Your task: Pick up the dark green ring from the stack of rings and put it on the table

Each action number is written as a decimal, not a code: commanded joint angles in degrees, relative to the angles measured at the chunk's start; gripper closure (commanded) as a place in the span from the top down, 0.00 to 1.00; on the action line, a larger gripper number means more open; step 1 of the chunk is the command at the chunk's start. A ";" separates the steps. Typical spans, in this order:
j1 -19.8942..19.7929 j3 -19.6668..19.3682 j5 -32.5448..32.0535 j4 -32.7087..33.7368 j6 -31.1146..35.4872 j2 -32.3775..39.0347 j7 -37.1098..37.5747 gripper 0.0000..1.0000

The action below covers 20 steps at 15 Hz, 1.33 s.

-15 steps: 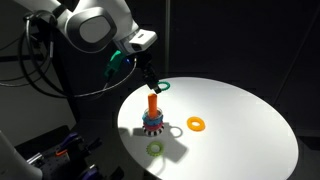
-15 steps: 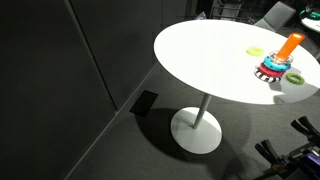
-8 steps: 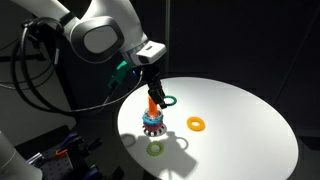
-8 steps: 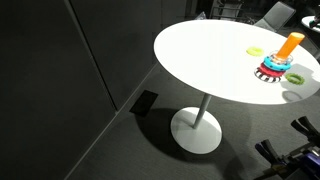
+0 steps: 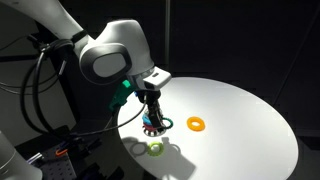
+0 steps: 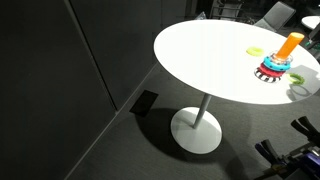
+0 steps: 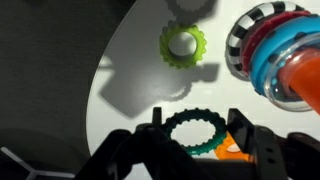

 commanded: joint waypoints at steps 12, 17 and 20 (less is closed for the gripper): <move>8.78 -10.54 -18.12 0.54 3.99 9.78 5.24 0.42; 11.20 -12.17 -18.12 0.20 4.51 10.63 4.71 0.93; 12.05 -12.40 -17.39 -0.13 3.93 10.08 3.65 1.00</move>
